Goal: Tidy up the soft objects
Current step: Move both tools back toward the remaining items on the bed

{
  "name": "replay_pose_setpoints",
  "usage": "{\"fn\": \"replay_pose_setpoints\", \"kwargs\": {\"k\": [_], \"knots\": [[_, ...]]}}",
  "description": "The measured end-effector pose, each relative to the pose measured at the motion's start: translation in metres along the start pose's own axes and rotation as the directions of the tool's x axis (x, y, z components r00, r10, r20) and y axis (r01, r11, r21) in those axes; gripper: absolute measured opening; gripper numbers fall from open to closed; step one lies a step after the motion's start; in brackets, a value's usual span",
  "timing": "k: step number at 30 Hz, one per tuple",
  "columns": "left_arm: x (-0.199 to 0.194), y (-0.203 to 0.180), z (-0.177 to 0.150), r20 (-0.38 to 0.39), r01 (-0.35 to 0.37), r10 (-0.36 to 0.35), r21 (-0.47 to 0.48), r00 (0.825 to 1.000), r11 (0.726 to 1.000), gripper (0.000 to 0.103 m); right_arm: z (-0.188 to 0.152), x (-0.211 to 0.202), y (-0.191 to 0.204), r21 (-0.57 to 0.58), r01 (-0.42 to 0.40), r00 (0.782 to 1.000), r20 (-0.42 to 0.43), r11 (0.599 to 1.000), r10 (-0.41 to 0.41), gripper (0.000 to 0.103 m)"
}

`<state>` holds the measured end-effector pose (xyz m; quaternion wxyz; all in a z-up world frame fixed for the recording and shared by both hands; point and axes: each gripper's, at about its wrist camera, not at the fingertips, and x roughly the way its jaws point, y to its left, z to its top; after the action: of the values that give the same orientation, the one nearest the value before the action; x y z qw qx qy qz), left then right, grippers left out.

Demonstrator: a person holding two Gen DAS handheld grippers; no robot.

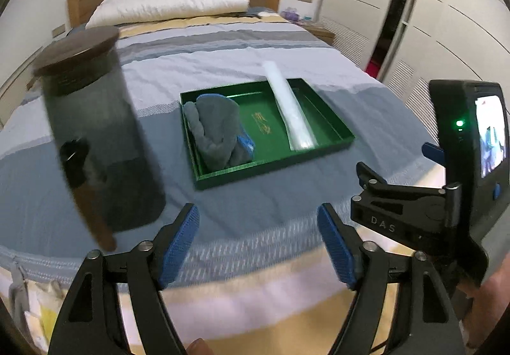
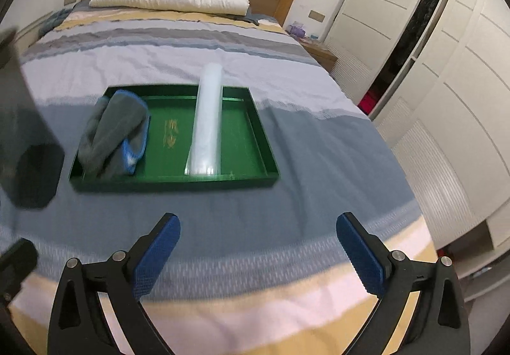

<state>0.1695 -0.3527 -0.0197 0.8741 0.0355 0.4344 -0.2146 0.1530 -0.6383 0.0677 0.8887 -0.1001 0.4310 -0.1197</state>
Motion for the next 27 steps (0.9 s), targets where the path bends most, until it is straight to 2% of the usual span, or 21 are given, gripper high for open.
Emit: {"fn": "replay_pose_setpoints", "kwargs": {"k": [1,4,12,20,27], "knots": [[-0.009,0.001,-0.008,0.004,0.009,-0.009,0.004,1.0,1.0,0.094,-0.007,-0.008,0.003,-0.005,-0.002,1.0,-0.002,1.0,0.002,0.1],[-0.034,0.006,-0.026,0.026,0.045,-0.046,0.024,0.999,0.999,0.094,-0.023,-0.034,0.014,-0.023,-0.012,1.0,0.0,1.0,0.012,0.1],[-0.101,0.033,-0.056,0.062,0.059,-0.064,0.077,0.996,0.995,0.094,-0.05,-0.114,0.038,-0.025,-0.082,0.996,0.043,0.996,0.083,0.1],[-0.147,0.106,-0.09,0.06,0.009,-0.011,0.038,0.998,0.999,0.094,-0.078,-0.194,0.074,-0.048,-0.202,0.974,0.091,0.978,0.206,0.1],[-0.165,0.203,-0.127,0.028,-0.107,0.109,-0.082,0.994,0.991,0.094,-0.101,-0.236,0.108,-0.104,-0.278,0.953,0.099,0.955,0.288,0.1]]}}
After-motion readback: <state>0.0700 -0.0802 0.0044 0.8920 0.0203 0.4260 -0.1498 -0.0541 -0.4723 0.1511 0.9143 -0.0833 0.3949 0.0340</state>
